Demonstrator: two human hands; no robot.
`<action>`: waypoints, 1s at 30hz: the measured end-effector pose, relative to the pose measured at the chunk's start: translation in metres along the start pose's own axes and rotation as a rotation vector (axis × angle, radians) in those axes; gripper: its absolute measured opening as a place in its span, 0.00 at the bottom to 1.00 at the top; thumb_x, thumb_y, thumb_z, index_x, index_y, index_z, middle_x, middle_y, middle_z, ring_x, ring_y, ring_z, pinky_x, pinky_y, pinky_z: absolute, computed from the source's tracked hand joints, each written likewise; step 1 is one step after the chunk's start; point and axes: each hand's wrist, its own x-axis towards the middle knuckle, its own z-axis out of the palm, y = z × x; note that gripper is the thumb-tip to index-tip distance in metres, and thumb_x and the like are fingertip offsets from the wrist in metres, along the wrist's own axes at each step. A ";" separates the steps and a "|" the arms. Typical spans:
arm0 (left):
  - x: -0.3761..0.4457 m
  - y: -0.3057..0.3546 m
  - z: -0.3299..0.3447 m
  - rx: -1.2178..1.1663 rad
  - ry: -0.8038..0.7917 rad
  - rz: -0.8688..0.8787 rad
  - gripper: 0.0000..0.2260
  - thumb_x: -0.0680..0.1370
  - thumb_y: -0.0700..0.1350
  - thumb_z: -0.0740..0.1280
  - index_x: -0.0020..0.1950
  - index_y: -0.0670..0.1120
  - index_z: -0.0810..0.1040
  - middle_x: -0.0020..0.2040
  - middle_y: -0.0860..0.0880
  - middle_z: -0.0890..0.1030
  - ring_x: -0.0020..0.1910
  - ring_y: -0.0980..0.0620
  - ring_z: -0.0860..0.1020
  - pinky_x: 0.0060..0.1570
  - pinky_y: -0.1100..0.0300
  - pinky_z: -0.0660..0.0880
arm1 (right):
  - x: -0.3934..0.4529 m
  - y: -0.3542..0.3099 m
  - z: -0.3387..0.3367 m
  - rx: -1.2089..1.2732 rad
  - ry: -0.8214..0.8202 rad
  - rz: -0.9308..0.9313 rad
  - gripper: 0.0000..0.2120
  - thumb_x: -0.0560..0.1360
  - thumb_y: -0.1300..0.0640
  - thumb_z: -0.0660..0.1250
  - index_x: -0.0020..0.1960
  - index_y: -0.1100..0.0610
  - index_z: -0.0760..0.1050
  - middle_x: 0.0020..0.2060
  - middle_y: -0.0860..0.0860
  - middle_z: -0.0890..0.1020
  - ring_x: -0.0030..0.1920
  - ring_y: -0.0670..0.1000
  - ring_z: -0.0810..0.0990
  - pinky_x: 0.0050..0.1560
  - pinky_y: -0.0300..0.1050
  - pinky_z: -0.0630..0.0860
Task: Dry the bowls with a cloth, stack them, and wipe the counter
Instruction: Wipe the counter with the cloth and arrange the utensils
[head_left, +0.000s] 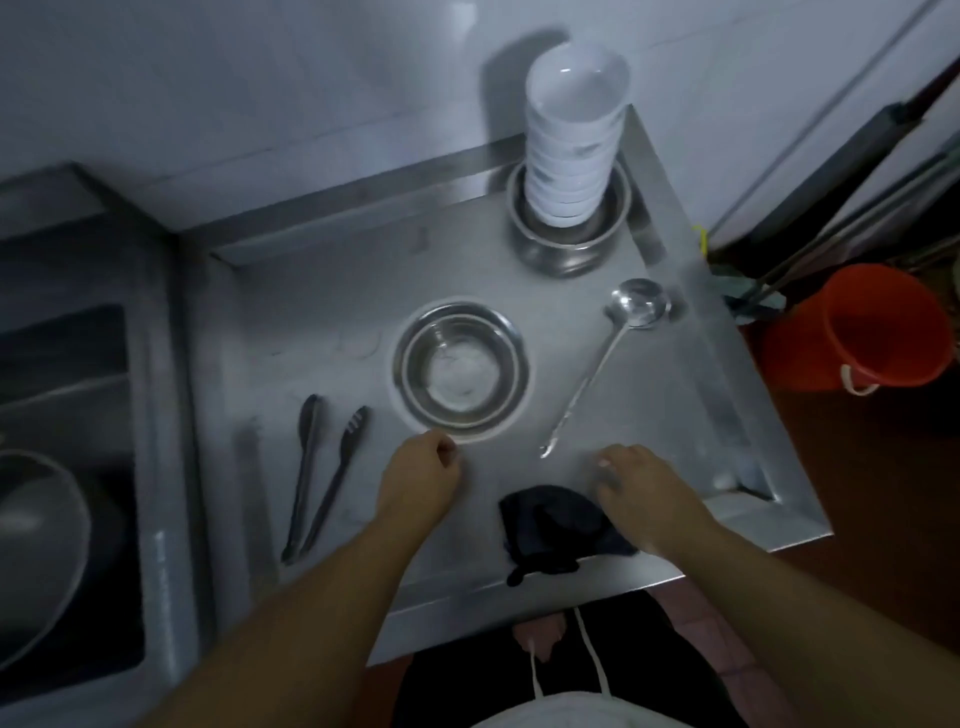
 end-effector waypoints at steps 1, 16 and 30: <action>-0.006 -0.019 -0.009 0.008 0.016 -0.023 0.07 0.81 0.45 0.67 0.56 0.46 0.83 0.54 0.46 0.84 0.51 0.45 0.82 0.53 0.49 0.81 | 0.000 -0.013 0.007 -0.020 -0.009 -0.017 0.17 0.81 0.56 0.65 0.69 0.56 0.76 0.64 0.56 0.77 0.64 0.60 0.76 0.63 0.51 0.75; -0.016 -0.178 -0.058 0.113 0.127 -0.274 0.29 0.77 0.52 0.77 0.71 0.40 0.73 0.68 0.38 0.75 0.67 0.36 0.75 0.63 0.43 0.76 | -0.022 -0.115 0.085 -0.240 -0.051 -0.125 0.12 0.79 0.55 0.64 0.60 0.56 0.77 0.55 0.54 0.78 0.56 0.57 0.76 0.55 0.51 0.75; -0.005 -0.102 -0.055 0.031 0.078 -0.148 0.16 0.75 0.50 0.73 0.56 0.40 0.79 0.52 0.40 0.81 0.50 0.38 0.81 0.51 0.43 0.82 | -0.030 -0.062 0.056 -0.076 0.077 -0.022 0.16 0.79 0.58 0.65 0.67 0.55 0.78 0.61 0.53 0.79 0.64 0.56 0.73 0.62 0.48 0.71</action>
